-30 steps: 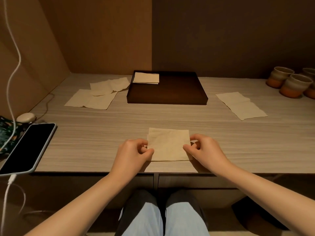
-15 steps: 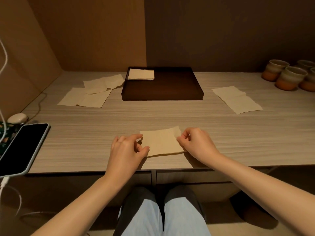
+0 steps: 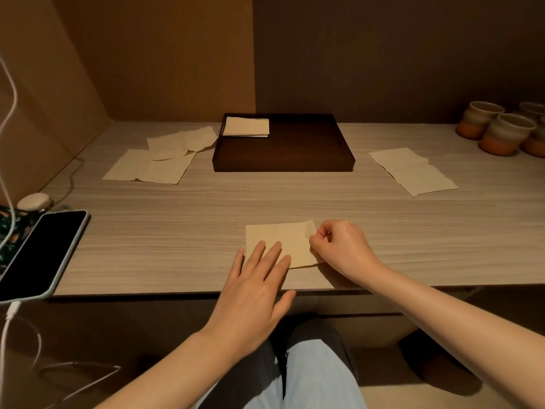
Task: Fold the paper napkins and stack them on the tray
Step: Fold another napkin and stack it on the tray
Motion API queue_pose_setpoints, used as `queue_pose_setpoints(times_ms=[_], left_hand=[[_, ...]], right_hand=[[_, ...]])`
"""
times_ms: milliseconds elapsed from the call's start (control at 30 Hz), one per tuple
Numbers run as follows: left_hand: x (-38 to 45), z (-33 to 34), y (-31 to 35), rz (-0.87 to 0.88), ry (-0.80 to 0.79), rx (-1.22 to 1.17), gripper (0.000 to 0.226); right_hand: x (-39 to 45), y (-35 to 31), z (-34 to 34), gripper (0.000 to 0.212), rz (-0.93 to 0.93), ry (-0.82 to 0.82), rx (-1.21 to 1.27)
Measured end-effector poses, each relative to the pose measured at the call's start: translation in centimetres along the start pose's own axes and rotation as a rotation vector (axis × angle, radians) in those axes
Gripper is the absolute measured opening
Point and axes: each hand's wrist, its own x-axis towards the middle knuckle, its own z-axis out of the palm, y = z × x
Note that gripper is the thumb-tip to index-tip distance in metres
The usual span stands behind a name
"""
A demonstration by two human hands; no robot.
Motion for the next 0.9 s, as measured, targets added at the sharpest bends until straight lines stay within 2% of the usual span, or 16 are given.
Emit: queue_pose_setpoints(times_ms=[300,367,433,500,533,600,667,733,900], left_hand=[[-0.3,0.9,-0.9,0.042,-0.050,0.136,0.061],[-0.3,1.1,-1.1,0.055,-0.053,0.149,0.062],[-0.4,1.3,-1.3,0.075,-0.047,0.165,0.063],[-0.4,1.5,-1.6,0.094,-0.044,0.194,0.065],[-0.4,1.5,-1.7,0.101,-0.043,0.208,0.066],[-0.5,1.6,-1.7,0.112,-0.035,0.220,0.067],[-0.5,1.5,-1.6,0.115,-0.030,0.232,0.067],[-0.5,1.4,-1.7,0.114,-0.031,0.244,0.068],[-1.4,1.1,-1.8,0.125,-0.051,0.259,0.079]], right_hand=[[0.1,0.1,0.0,0.022,-0.025,-0.008,-0.012],[-0.1,-0.2,-0.6,0.016,-0.039,-0.029,-0.075],[-0.9,-0.6,-1.2,0.012,-0.100,-0.018,-0.267],[-2.3,-0.9,-1.3,0.026,-0.292,0.054,-0.498],[-3.0,-1.0,-1.2,0.035,-0.398,0.056,-0.533],[-4.1,-1.0,-0.8,0.054,-0.524,-0.052,-0.538],[-4.8,-0.5,-0.3,0.067,-0.568,-0.176,-0.539],[-5.1,0.7,0.3,0.071,-0.602,-0.226,-0.570],[-5.4,3.0,1.1,0.064,-0.701,-0.133,-0.660]])
